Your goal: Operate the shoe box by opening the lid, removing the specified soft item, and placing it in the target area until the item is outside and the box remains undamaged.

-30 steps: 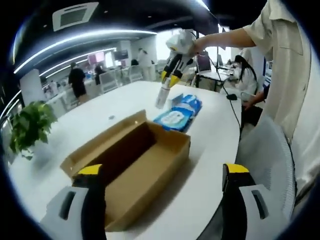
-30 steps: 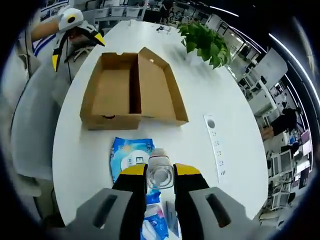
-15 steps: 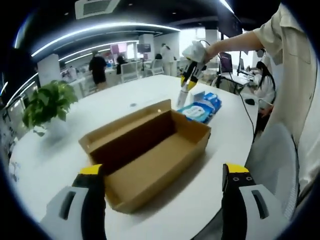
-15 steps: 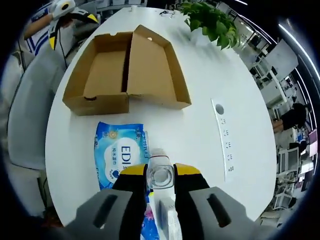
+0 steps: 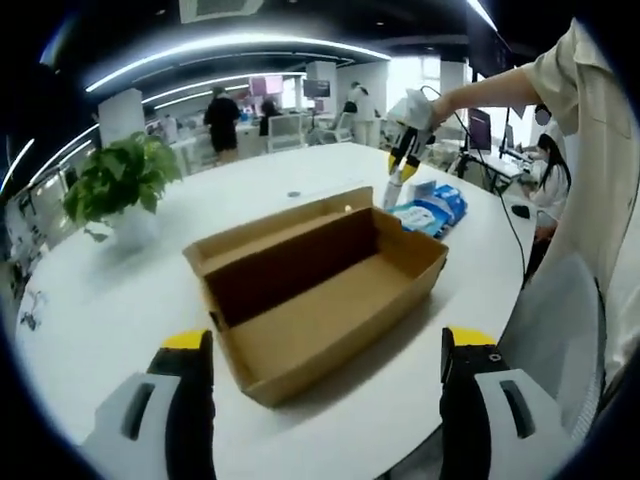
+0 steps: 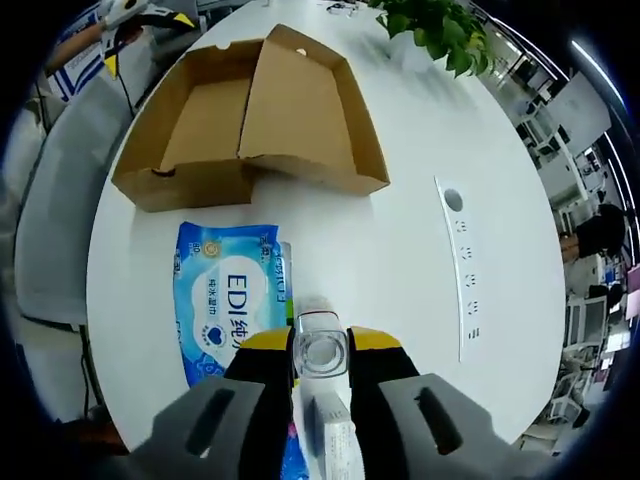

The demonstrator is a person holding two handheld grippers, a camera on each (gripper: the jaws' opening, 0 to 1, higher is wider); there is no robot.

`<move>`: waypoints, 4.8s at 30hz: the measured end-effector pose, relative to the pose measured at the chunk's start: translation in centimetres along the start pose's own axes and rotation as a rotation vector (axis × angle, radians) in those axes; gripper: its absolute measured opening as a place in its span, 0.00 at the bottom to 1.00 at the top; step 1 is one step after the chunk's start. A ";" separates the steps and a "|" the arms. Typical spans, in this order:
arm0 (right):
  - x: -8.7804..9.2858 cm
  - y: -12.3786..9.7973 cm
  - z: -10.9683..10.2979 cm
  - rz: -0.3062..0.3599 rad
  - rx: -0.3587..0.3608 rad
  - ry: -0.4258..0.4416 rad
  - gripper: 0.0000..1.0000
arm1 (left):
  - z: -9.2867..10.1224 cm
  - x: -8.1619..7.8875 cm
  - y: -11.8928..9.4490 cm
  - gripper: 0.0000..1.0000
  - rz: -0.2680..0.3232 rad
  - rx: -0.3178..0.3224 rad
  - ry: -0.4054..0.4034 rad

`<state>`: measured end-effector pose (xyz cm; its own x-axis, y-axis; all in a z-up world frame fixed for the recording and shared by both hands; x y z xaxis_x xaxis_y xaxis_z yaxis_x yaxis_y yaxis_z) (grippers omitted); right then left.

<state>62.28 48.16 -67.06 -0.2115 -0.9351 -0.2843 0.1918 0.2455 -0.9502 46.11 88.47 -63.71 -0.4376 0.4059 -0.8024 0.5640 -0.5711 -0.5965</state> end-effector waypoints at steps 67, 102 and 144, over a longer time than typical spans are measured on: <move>-4.0 -2.3 0.6 0.077 0.028 0.046 0.29 | -3.9 2.2 0.0 0.50 -0.080 -0.177 -0.134; -11.1 4.5 3.2 0.220 0.108 0.592 0.22 | -6.6 4.7 1.9 0.03 -0.128 -0.298 -0.361; -11.5 6.1 2.8 0.221 0.160 1.107 0.03 | -6.7 5.0 2.1 0.01 -0.121 -0.303 -0.394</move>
<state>68.62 59.69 -69.26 -0.8720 -0.1174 -0.4752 0.4331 0.2673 -0.8608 49.86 94.06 -69.10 -0.7102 0.1233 -0.6931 0.6450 -0.2806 -0.7108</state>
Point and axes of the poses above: the point that each gripper's makers call its tool centre point, and the gripper's own axes: y roughly forward along the fingers, z roughly to its right, x roughly out of its underside, the point moved 4 cm from there along -y, roughly backward along the fingers, and after that the axes turned 1 degree about -z, right-handed, at the moved point
